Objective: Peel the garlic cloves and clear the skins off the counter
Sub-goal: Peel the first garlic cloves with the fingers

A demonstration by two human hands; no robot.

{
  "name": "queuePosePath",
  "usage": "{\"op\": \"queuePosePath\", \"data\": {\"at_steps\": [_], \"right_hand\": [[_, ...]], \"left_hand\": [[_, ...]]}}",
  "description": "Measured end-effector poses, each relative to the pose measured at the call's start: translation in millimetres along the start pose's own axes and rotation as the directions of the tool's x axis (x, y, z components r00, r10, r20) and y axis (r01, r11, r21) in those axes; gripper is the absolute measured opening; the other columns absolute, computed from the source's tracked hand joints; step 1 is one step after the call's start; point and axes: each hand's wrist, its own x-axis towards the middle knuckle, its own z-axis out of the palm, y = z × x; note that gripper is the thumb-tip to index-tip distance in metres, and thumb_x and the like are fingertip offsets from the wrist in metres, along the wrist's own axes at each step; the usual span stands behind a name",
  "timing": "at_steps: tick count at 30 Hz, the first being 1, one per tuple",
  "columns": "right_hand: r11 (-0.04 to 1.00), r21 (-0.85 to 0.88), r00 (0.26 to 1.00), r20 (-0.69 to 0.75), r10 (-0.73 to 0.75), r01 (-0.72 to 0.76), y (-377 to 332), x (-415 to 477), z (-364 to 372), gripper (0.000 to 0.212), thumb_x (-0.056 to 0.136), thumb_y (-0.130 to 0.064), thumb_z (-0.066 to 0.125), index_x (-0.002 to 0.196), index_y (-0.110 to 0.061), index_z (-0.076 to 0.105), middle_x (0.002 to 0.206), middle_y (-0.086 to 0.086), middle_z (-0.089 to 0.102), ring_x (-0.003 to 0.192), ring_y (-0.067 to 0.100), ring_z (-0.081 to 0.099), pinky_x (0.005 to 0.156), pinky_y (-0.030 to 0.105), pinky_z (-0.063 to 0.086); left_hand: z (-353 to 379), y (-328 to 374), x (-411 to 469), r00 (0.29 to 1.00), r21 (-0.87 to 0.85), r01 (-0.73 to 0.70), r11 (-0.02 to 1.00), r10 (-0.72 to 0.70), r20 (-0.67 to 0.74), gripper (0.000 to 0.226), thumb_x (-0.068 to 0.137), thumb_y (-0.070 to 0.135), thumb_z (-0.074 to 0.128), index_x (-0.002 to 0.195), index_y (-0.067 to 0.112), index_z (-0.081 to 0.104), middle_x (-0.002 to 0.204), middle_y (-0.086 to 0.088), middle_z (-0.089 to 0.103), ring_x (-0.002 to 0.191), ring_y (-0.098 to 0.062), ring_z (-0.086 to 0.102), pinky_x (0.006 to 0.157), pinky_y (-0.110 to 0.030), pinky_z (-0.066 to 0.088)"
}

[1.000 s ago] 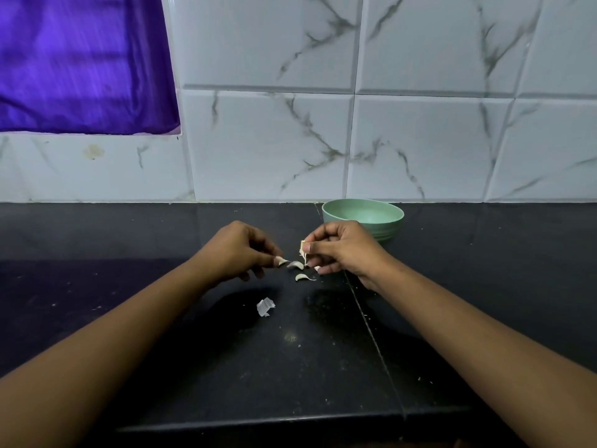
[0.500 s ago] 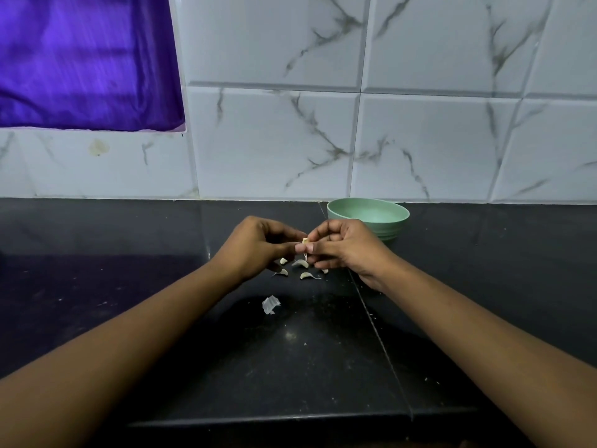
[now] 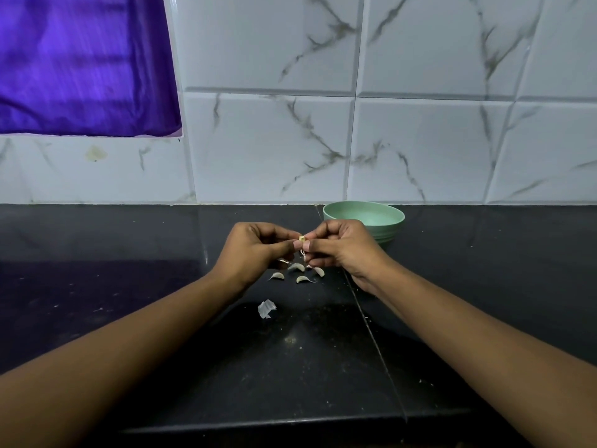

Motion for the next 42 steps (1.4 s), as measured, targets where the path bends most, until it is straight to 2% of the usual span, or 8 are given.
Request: {"op": "queuePosePath", "data": {"at_steps": [9, 15, 18, 23, 29, 32, 38, 42], "right_hand": [[0.998, -0.047, 0.998, 0.033, -0.047, 0.048, -3.4, -2.5, 0.5, 0.012, 0.079, 0.008, 0.067, 0.077, -0.002, 0.061, 0.057, -0.001, 0.067, 0.052, 0.008, 0.064, 0.051, 0.017, 0.053], [0.996, -0.059, 0.996, 0.059, -0.069, 0.073, -3.0, -1.9, -0.3, 0.011, 0.08, 0.007, 0.066, 0.08, -0.003, 0.062, 0.06, 0.002, 0.067, 0.055, 0.009, 0.065, 0.053, 0.017, 0.054], [0.996, -0.049, 0.996, 0.044, -0.078, 0.08, -3.5, -2.1, -0.1, 0.009, 0.078, 0.003, 0.07, 0.081, -0.003, 0.063, 0.062, 0.001, 0.069, 0.057, 0.01, 0.066, 0.055, 0.018, 0.055], [0.997, -0.044, 0.997, 0.056, -0.058, 0.061, -3.1, -3.3, 1.4, 0.01, 0.078, 0.005, 0.069, 0.081, -0.002, 0.062, 0.06, 0.002, 0.069, 0.056, 0.01, 0.067, 0.056, 0.018, 0.056], [0.998, 0.048, 0.999, -0.002, -0.035, 0.035, -4.4, -5.0, 5.4, 0.015, 0.078, 0.009, 0.068, 0.073, -0.002, 0.059, 0.058, 0.004, 0.065, 0.049, 0.009, 0.063, 0.052, 0.019, 0.056], [0.997, 0.081, 1.0, -0.019, -0.001, 0.002, -4.2, -4.4, 4.7, 0.015, 0.079, 0.008, 0.067, 0.074, -0.003, 0.059, 0.058, 0.004, 0.066, 0.05, 0.01, 0.064, 0.05, 0.019, 0.055], [0.991, 0.107, 0.997, 0.016, 0.082, -0.083, -5.6, -1.8, -1.6, 0.011, 0.081, 0.006, 0.066, 0.079, -0.004, 0.061, 0.063, 0.006, 0.067, 0.053, 0.011, 0.065, 0.049, 0.019, 0.054], [0.993, 0.051, 0.994, 0.033, 0.104, -0.106, -5.0, 1.2, -10.2, 0.012, 0.081, 0.004, 0.066, 0.086, -0.006, 0.063, 0.065, 0.003, 0.066, 0.055, 0.009, 0.064, 0.053, 0.02, 0.056]], "left_hand": [[-1.4, 1.8, 0.4, 0.998, 0.047, -0.05, 0.998, 0.051, -0.024, 0.007, 0.072, 0.01, 0.078, 0.078, 0.011, 0.074, 0.066, -0.008, 0.069, 0.058, -0.013, 0.058, 0.06, -0.026, 0.053], [-3.0, 1.6, 0.3, 0.999, -0.014, -0.043, 0.999, 0.042, -0.011, 0.006, 0.073, 0.007, 0.076, 0.076, 0.011, 0.073, 0.062, 0.0, 0.069, 0.056, -0.009, 0.059, 0.059, -0.021, 0.054], [-3.7, 0.6, -0.4, 1.0, -0.059, -0.012, 0.998, 0.012, 0.005, 0.008, 0.073, 0.014, 0.076, 0.079, 0.012, 0.072, 0.066, 0.0, 0.07, 0.062, -0.008, 0.063, 0.061, -0.022, 0.055], [-3.5, 0.5, -0.7, 1.0, -0.076, -0.007, 0.997, 0.008, 0.021, 0.015, 0.066, 0.02, 0.075, 0.077, 0.01, 0.071, 0.062, -0.001, 0.068, 0.057, -0.009, 0.061, 0.06, -0.022, 0.055], [-3.0, 4.4, -2.3, 0.993, 0.026, -0.116, 0.993, 0.115, 0.015, 0.014, 0.07, 0.025, 0.072, 0.078, 0.014, 0.07, 0.063, 0.0, 0.069, 0.057, -0.011, 0.06, 0.061, -0.023, 0.054], [-2.3, 1.7, -1.3, 0.989, 0.055, -0.146, 0.988, 0.144, 0.03, 0.005, 0.082, 0.012, 0.069, 0.08, 0.016, 0.071, 0.067, 0.001, 0.071, 0.059, -0.009, 0.06, 0.063, -0.024, 0.054], [-2.7, 1.0, -0.6, 0.995, 0.013, -0.074, 0.997, 0.073, 0.071, 0.009, 0.085, 0.007, 0.065, 0.083, 0.013, 0.072, 0.066, 0.001, 0.07, 0.062, -0.008, 0.062, 0.06, -0.021, 0.055], [-7.8, 3.3, 4.2, 0.999, -0.016, -0.043, 0.999, 0.043, -0.008, 0.008, 0.085, 0.012, 0.067, 0.08, 0.016, 0.071, 0.074, -0.001, 0.072, 0.064, -0.009, 0.062, 0.06, -0.026, 0.056]]}}
